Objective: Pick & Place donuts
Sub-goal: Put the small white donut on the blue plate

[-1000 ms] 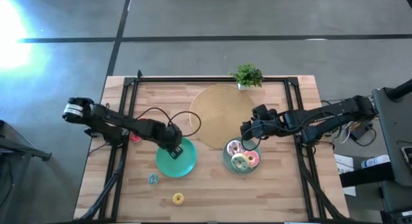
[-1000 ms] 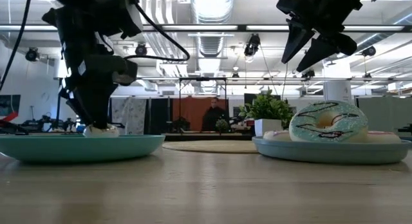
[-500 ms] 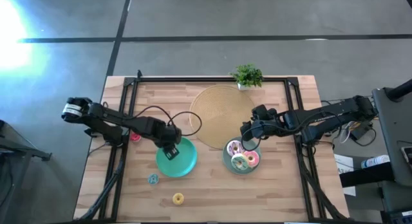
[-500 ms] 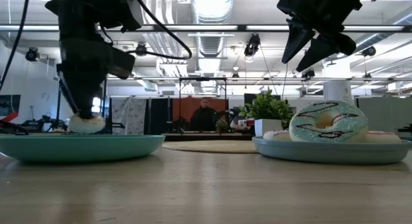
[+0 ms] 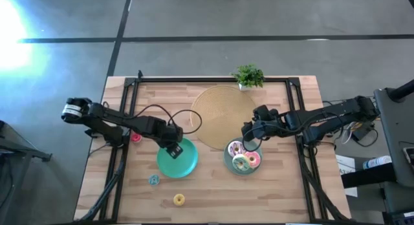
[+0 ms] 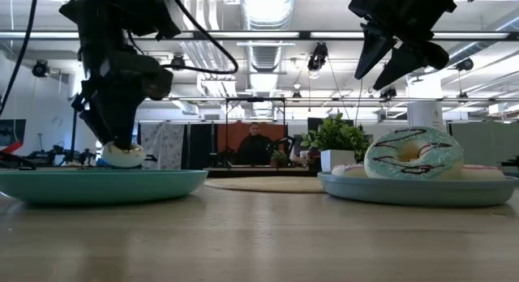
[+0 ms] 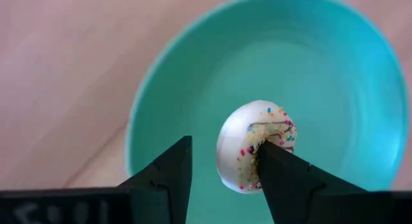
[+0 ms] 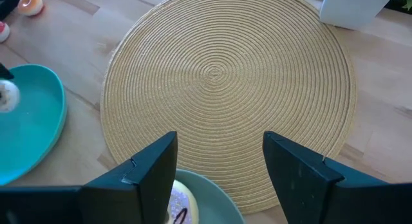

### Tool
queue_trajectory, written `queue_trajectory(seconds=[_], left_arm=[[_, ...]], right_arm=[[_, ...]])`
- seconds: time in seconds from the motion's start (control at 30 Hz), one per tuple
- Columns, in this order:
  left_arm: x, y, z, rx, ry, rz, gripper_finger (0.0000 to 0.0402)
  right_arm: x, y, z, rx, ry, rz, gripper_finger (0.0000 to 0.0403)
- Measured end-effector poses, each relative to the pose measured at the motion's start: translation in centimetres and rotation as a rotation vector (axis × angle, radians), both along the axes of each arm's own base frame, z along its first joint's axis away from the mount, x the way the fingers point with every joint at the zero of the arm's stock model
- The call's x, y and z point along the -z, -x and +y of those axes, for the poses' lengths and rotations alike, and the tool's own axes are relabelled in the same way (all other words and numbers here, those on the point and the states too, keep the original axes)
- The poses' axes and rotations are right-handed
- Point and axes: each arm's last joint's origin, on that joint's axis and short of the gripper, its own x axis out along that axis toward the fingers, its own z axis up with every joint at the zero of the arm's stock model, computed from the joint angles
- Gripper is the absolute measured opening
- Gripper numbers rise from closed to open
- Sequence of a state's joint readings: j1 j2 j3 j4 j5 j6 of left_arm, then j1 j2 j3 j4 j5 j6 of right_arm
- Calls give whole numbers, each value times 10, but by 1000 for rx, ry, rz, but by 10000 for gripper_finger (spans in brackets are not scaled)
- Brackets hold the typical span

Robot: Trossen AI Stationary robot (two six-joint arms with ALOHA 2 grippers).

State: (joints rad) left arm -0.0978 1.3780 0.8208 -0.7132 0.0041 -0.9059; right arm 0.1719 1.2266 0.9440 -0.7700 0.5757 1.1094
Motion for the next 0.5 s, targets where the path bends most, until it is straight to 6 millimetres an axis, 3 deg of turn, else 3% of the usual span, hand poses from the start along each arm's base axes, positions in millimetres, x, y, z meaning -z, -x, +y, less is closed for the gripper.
queue_trajectory(seconds=[0.1,0.23,0.33,0.5], left_arm=[[-2,-1,1,-85,-20,-2,142],[-7,-3,-3,54,33,10,142],[-15,-3,-2,28,26,3,142],[-2,-1,-2,-10,-52,123,143]], right_arm=[[0,0,0,-4,-2,2,219],[0,0,0,-10,1,6,219],[0,0,0,-10,1,5,219],[0,0,0,-11,0,3,219]])
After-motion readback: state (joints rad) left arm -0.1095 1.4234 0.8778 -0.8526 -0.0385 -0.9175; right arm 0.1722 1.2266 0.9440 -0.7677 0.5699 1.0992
